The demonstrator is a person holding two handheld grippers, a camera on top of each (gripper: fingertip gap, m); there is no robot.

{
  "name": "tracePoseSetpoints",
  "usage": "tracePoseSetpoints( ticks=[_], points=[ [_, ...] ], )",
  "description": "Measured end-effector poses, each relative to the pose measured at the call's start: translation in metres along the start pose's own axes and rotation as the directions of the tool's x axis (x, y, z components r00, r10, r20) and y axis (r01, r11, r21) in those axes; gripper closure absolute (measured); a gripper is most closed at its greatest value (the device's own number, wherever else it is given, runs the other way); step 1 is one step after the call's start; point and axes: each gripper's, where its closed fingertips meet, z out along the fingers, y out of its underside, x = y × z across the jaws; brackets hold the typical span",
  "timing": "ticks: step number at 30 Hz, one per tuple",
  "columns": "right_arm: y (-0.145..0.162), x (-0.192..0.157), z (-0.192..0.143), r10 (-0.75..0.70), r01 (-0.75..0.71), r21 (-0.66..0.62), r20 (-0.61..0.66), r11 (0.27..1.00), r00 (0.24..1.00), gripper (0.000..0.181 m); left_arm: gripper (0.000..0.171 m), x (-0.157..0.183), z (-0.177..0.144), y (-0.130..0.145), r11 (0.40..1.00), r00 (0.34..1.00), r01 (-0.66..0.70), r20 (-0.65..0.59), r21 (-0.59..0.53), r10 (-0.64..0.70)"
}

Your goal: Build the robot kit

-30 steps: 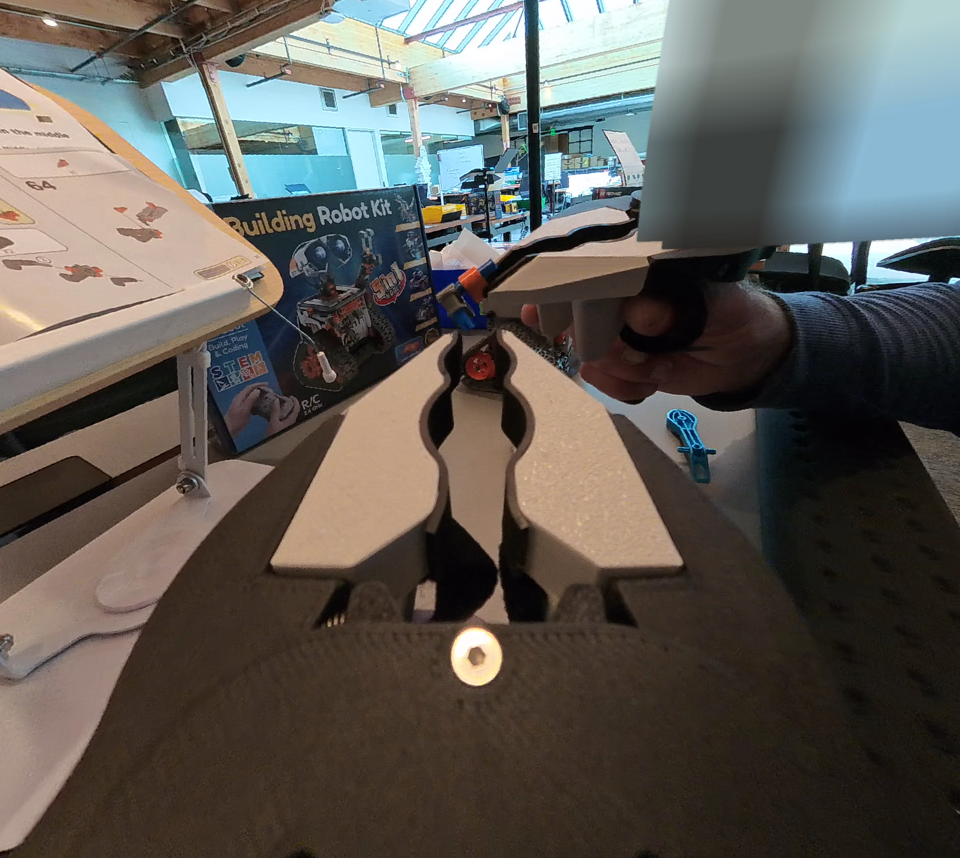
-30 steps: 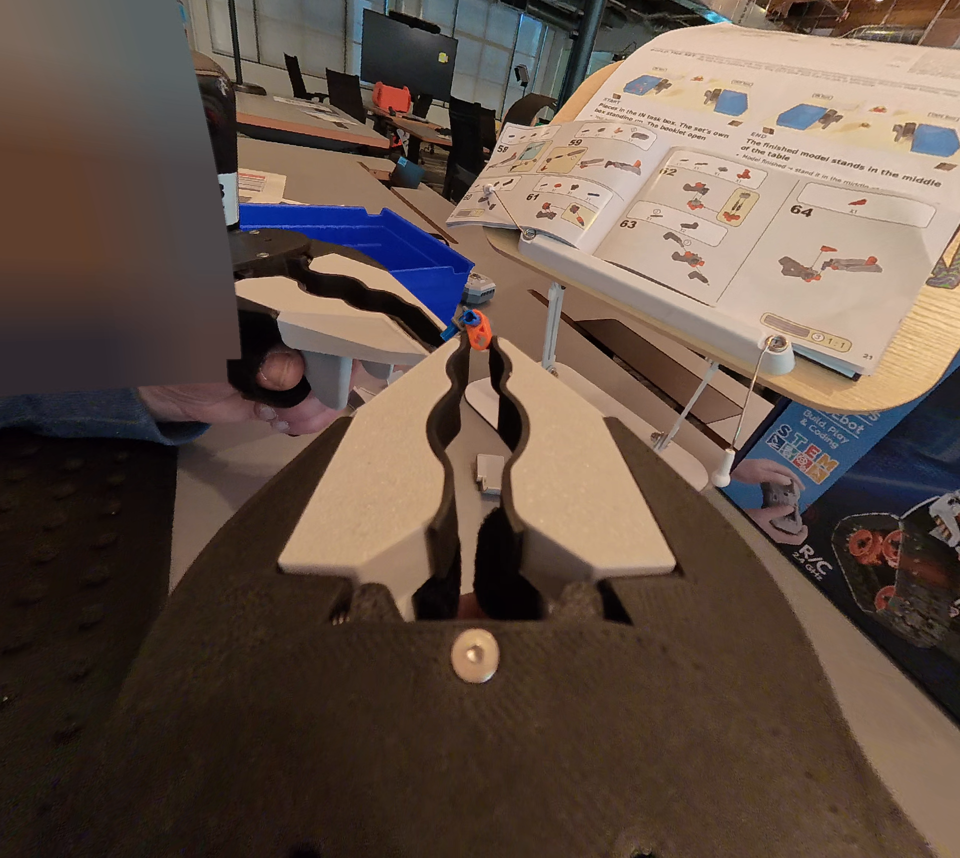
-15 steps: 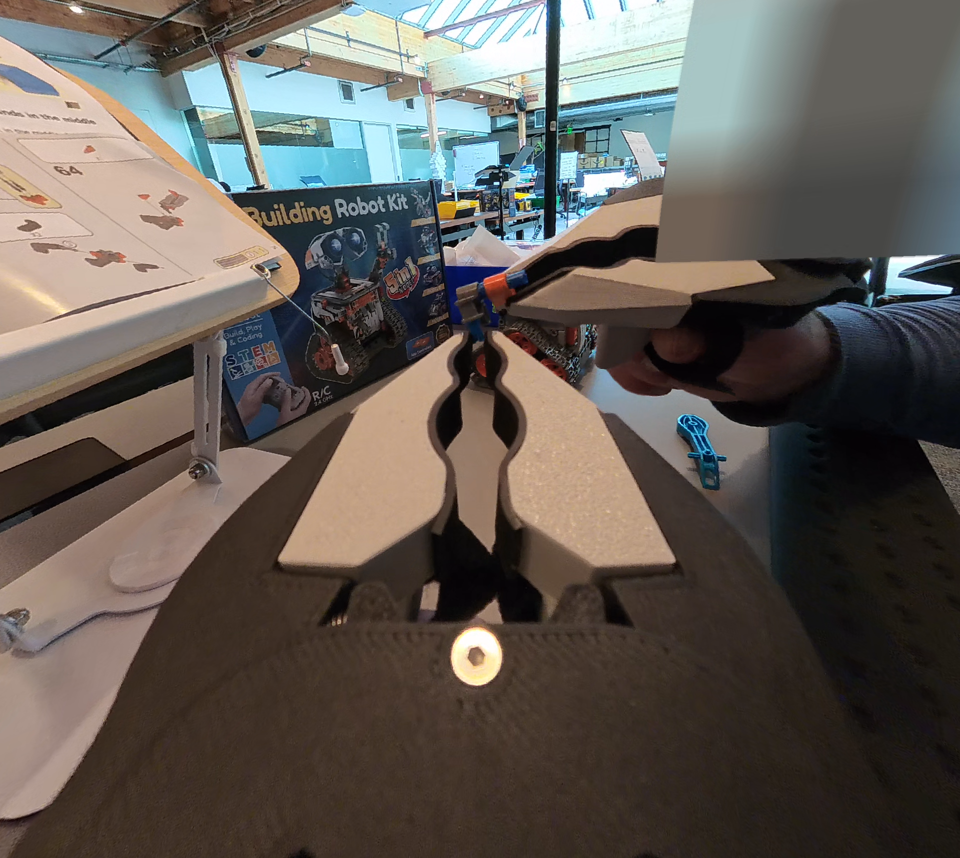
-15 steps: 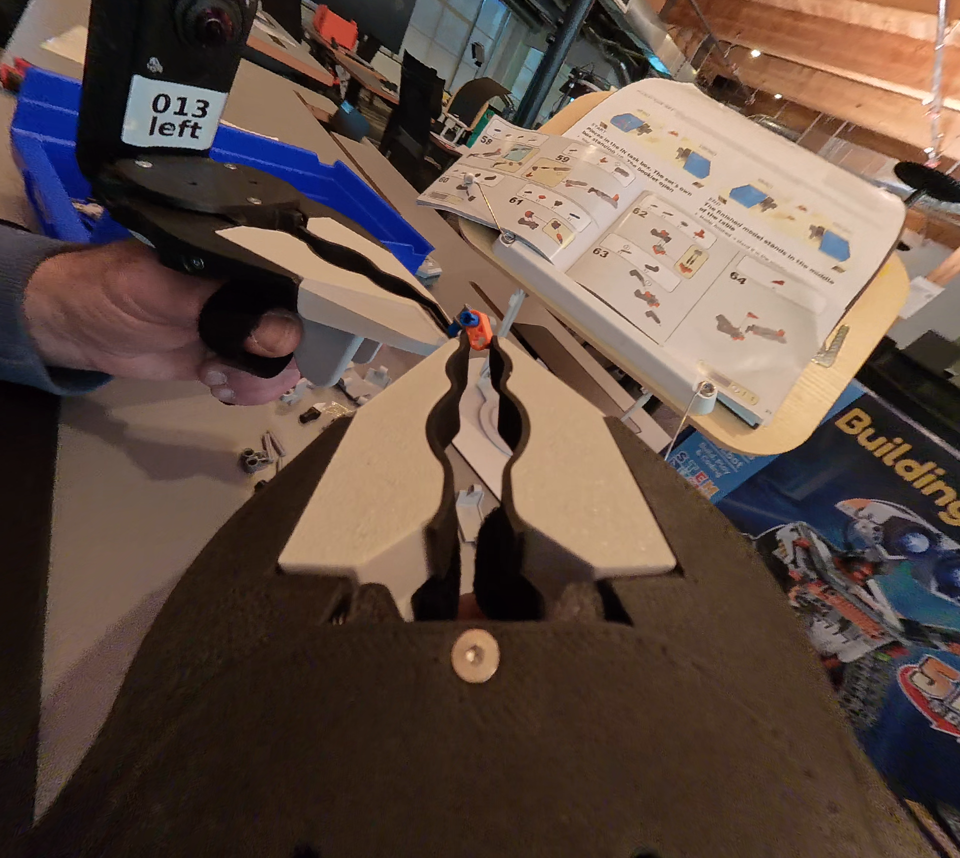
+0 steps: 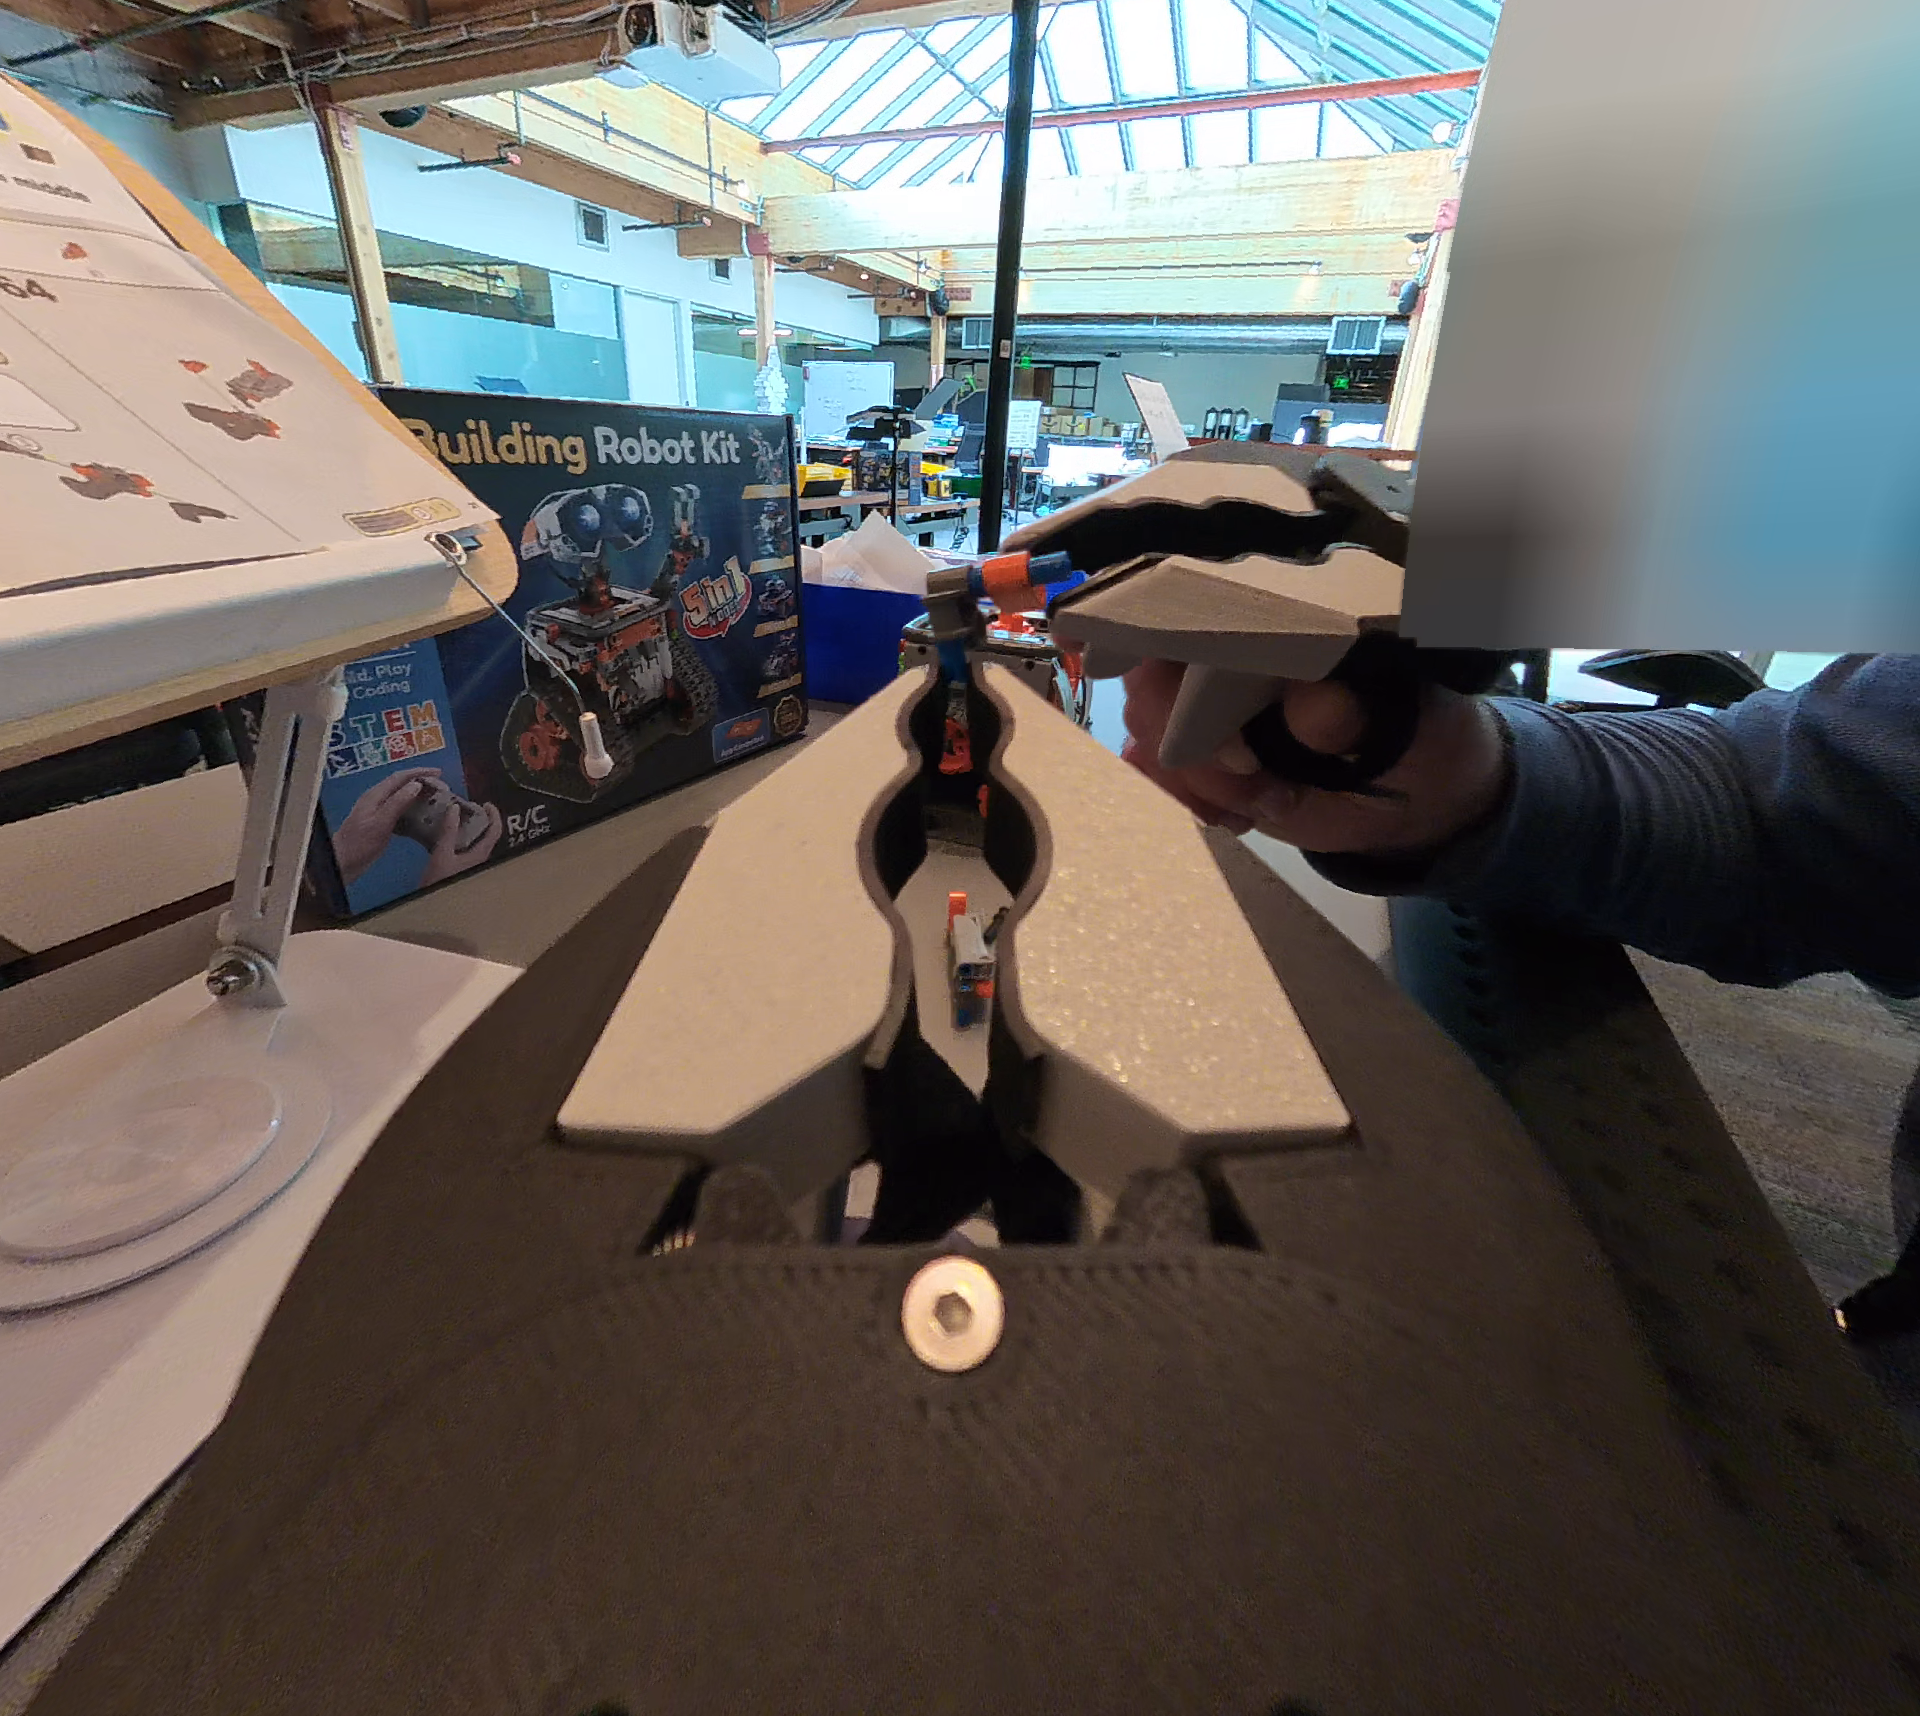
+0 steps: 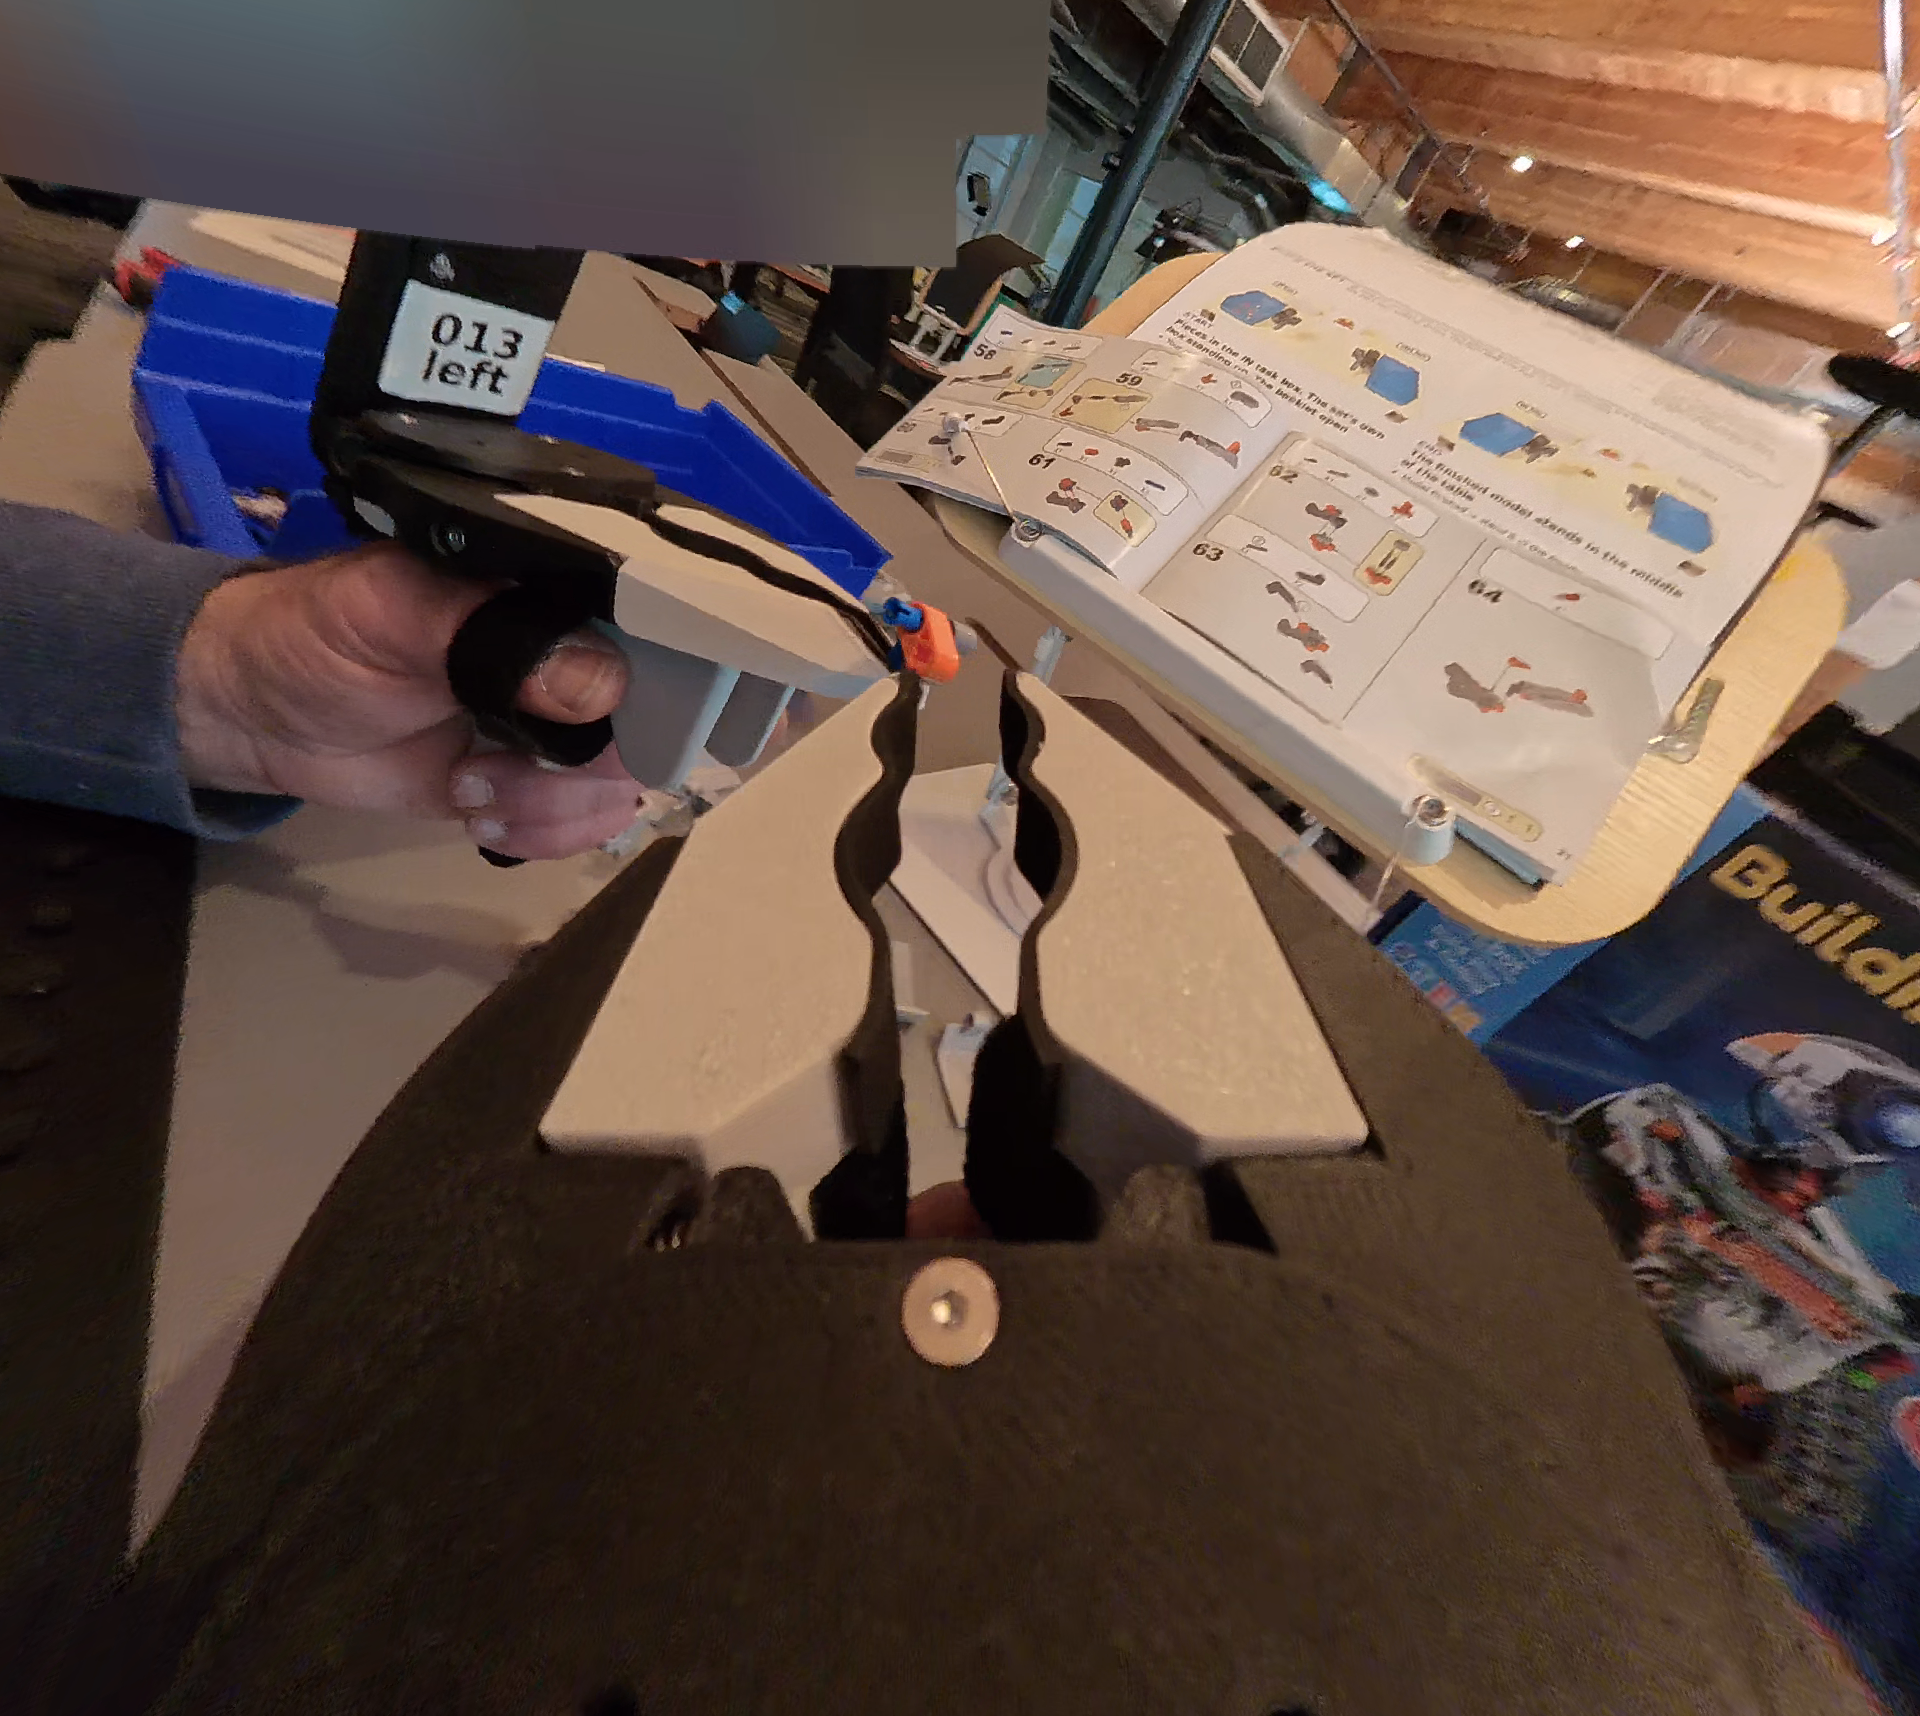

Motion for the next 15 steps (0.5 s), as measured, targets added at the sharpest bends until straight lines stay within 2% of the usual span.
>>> tracePoseSetpoints(
  ticks=[5, 15],
  points=[
    [0.005, -0.006, 0.002, 0.181, -0.183, -0.001, 0.128, 0.983, 0.975, 0.160, 0.170, 0.003, 0.001, 0.000, 0.999, 0.999, 0.032, -0.033, 0.008, -0.032],
    [0.002, -0.011, 0.002, 0.265, -0.272, 0.011, 0.188, 0.962, 0.946, 0.169, 0.170, 0.009, 0.003, 0.003, 0.998, 0.993, 0.071, -0.091, 0.001, -0.070]
  ],
)
